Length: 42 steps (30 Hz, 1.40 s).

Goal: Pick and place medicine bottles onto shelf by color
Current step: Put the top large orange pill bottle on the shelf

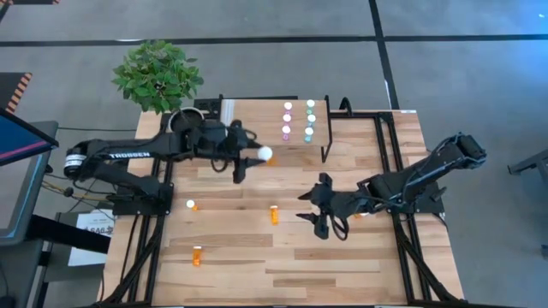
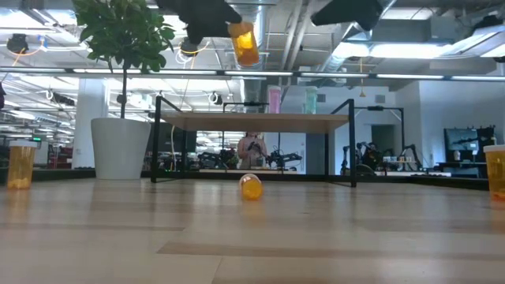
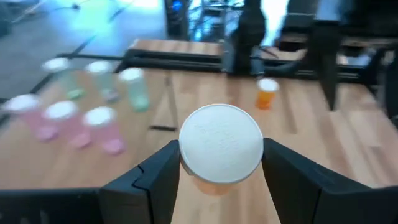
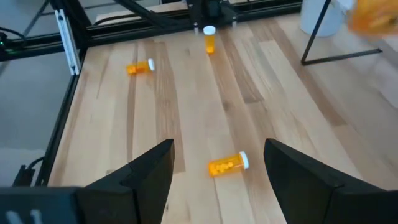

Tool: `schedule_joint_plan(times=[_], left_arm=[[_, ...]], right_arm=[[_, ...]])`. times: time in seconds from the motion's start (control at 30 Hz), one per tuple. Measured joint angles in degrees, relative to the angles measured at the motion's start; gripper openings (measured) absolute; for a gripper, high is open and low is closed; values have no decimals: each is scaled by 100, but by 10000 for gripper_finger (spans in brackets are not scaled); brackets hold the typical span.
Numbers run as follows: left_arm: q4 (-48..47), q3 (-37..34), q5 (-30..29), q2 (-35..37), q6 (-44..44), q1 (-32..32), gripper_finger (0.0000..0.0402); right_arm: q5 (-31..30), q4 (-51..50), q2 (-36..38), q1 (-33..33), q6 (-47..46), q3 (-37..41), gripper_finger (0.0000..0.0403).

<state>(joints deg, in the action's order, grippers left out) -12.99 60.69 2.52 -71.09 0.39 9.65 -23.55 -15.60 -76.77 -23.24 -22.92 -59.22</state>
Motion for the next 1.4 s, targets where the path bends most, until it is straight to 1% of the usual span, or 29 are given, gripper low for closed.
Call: schedule_joint_plan(times=[0.13, 0.3, 0.4, 0.57, 0.77, 0.93, 1.03, 1.13, 1.27, 1.33, 1.4], left_arm=[[29, 5, 87, 2, 92, 439, 192], [-53, 248, 345, 0, 249, 933, 192], [-88, 404, 460, 0, 338, 1217, 192], [-59, 529, 478, -23, 499, 1623, 192], [33, 535, 803, -24, 501, 2125, 192], [124, 534, 1014, -26, 503, 2421, 192], [263, 545, 1204, -77, 499, 2551, 192], [150, 673, 1426, -313, 471, 2664, 192], [-83, 1114, 1477, -867, 600, 2688, 192], [-340, 1341, 1482, -1128, 646, 2717, 192], [-359, 1570, 1480, -1342, 663, 2728, 192]], right_arm=[[-42, 267, 27, -10, -139, 371, 272], [-61, 683, 44, -3, -273, 740, 272], [-61, 799, 42, -5, -272, 787, 272], [-67, 840, 44, -7, -164, 807, 272], [-508, 577, 44, -2, -123, 807, 272], [-550, 575, 159, 13, -118, 800, 272], [-610, 509, 466, -6, -73, 960, 272], [-616, 511, 1020, 45, -54, 1267, 272], [-669, 1109, 1749, 45, 174, 1772, 272], [-653, 1571, 2007, -13, 307, 2063, 272], [-649, 1813, 2244, -56, 452, 2324, 272]])
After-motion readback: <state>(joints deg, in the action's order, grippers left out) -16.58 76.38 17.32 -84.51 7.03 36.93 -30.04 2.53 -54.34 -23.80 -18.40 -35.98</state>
